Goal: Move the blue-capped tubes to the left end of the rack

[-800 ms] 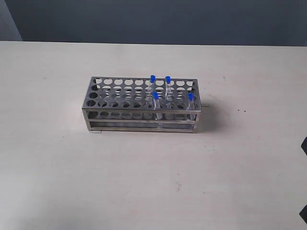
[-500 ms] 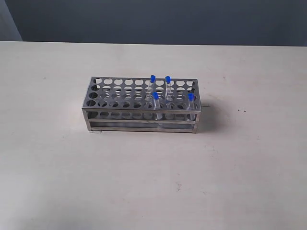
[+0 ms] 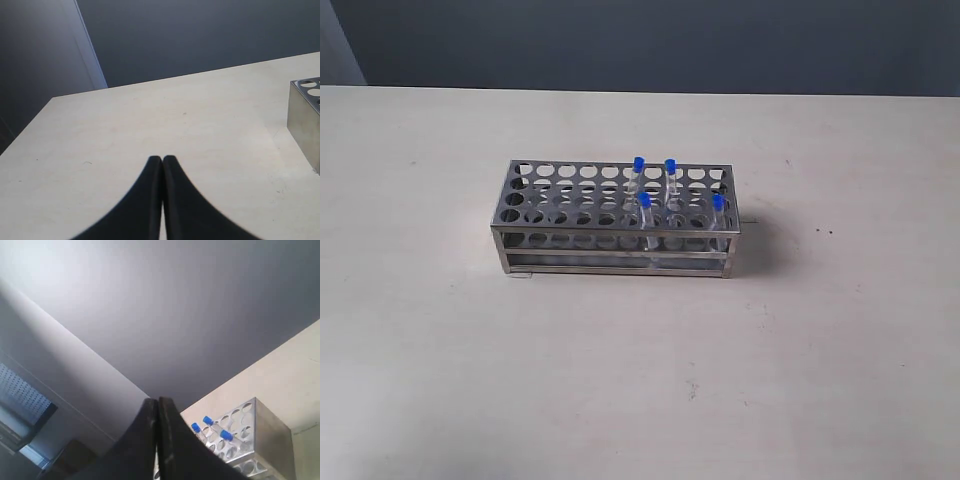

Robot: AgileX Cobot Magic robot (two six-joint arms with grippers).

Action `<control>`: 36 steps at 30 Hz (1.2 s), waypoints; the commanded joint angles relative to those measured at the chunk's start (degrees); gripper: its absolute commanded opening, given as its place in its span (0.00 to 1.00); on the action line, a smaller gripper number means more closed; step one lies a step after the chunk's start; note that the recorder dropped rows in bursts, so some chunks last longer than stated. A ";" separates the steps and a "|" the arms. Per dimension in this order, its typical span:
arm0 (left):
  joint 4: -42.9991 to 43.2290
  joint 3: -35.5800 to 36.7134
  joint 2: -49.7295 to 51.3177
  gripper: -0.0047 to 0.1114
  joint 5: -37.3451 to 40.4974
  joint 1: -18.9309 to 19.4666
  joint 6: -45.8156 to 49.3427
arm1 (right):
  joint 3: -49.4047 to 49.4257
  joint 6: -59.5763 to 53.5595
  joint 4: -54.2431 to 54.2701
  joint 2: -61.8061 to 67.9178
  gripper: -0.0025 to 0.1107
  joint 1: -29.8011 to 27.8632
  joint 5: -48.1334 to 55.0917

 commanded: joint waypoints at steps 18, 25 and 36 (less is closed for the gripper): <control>0.32 -0.11 0.26 0.04 -0.74 -0.14 -0.20 | -51.67 21.76 -71.90 51.19 0.02 1.16 19.13; 0.32 -0.11 0.26 0.04 -0.74 -0.14 -0.20 | -67.34 62.88 -127.11 76.32 0.02 15.30 28.69; 0.32 -0.11 0.26 0.04 -0.74 -0.14 -0.20 | -75.38 75.19 -133.22 95.90 0.03 36.43 23.48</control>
